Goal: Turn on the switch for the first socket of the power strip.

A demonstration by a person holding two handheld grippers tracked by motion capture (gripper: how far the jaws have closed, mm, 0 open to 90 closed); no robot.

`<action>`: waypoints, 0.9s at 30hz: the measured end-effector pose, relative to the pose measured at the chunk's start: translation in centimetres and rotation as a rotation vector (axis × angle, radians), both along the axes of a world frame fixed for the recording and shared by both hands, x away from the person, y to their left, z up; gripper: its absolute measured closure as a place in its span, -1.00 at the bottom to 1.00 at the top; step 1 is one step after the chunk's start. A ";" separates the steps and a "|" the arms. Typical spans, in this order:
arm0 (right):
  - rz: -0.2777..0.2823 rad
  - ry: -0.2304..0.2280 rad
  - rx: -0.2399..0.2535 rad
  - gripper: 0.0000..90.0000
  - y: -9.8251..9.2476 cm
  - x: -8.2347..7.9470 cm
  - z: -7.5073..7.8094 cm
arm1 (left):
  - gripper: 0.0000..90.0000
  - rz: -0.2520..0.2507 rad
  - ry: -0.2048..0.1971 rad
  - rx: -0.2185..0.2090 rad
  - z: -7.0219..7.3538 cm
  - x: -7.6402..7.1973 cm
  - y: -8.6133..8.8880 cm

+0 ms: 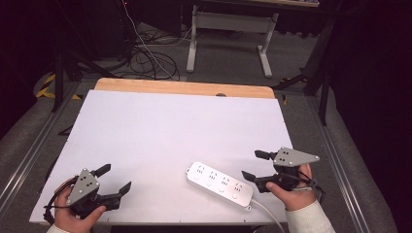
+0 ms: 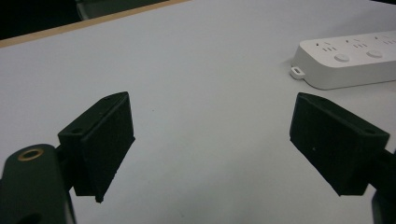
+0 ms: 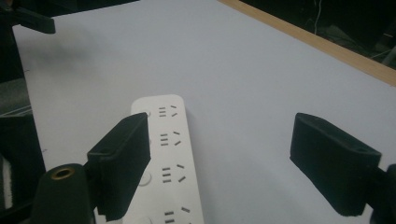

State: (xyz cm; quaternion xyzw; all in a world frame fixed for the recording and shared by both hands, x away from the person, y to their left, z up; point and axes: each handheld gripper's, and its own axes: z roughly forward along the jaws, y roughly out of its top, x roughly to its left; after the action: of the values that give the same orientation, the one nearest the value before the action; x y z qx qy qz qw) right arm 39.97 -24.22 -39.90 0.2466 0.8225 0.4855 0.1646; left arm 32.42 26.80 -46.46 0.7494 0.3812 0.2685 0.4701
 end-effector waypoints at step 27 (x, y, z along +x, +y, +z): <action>-0.082 0.033 0.138 -0.81 -5.9 -0.4 -6.7 | -0.80 -0.046 -0.030 0.011 0.2 -0.3 0.5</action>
State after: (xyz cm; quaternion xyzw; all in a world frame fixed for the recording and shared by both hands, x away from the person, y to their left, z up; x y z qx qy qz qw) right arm 39.58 -30.17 -46.57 0.2986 0.7789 0.5297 0.1535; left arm 32.15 27.30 -46.21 0.7565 0.3554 0.2708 0.4776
